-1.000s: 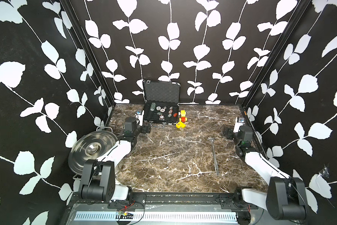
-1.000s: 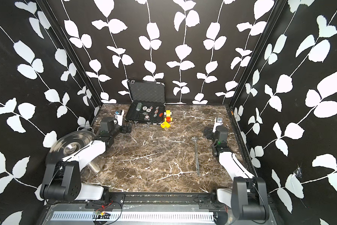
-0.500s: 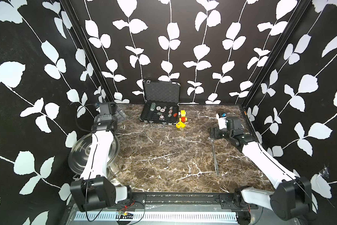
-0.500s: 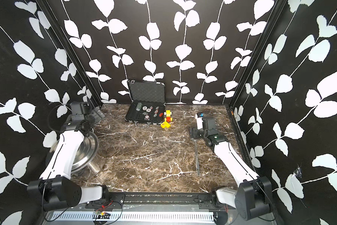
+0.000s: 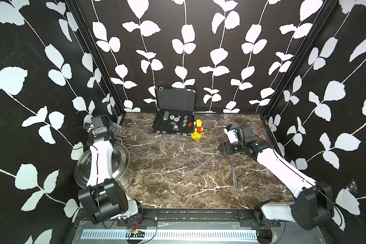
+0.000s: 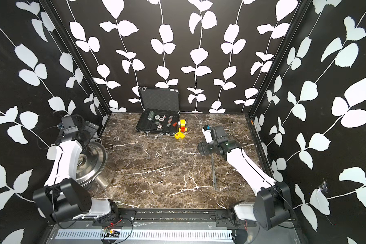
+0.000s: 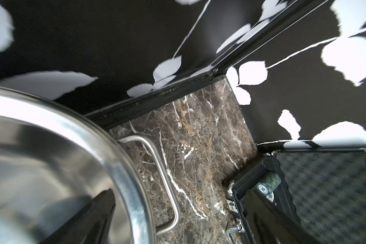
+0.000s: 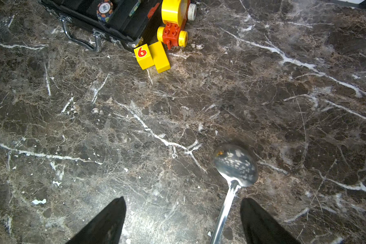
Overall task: Stir the soup with a spoon
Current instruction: Move the pan to the center of the board.
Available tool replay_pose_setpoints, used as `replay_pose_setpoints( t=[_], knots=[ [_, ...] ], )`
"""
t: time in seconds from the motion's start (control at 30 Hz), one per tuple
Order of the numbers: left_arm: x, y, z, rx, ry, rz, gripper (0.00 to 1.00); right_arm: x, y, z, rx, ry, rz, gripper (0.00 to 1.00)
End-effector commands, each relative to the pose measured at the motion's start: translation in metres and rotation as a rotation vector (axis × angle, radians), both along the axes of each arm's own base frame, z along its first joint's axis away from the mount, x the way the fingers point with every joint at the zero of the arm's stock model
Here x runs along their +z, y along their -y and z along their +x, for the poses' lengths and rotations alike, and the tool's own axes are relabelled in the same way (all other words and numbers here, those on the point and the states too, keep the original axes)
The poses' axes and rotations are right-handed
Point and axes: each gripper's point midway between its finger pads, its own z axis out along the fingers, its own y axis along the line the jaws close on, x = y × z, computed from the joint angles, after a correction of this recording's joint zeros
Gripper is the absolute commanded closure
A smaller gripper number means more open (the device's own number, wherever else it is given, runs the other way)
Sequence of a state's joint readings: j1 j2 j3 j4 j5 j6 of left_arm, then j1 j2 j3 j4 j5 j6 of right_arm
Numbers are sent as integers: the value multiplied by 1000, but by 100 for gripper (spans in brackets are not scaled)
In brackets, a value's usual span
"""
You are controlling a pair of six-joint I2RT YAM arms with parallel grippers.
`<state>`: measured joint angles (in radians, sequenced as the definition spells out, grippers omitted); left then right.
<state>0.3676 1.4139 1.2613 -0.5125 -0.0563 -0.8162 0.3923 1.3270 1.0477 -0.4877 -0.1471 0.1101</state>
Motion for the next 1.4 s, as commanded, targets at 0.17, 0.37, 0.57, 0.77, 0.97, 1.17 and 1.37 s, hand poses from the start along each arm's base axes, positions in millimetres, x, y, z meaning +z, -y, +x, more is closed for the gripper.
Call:
replay_pose_setpoints(
  t=[0.17, 0.37, 0.57, 0.77, 0.97, 1.17, 1.37],
  knots=[
    [0, 3, 34, -38, 108, -110, 1, 3, -9, -5, 0, 5, -13, 13],
    [-15, 12, 44, -68, 115, -184, 1, -4, -11, -7, 7, -2, -21, 14],
    [-28, 24, 43, -97, 105, -256, 1, -10, -10, -7, 12, -3, -39, 14],
    [-41, 65, 40, -199, 139, -439, 1, -12, -11, -5, 11, 5, -34, 14],
    [-28, 121, 35, -336, 160, -553, 1, -15, -12, -4, 5, 8, -23, 14],
    [-23, 181, 24, -459, 134, -651, 1, -17, -12, -3, -9, 6, -16, 15],
    [-6, 240, 3, -580, 111, -741, 1, -18, -9, -6, -25, -11, -18, 15]
  ],
)
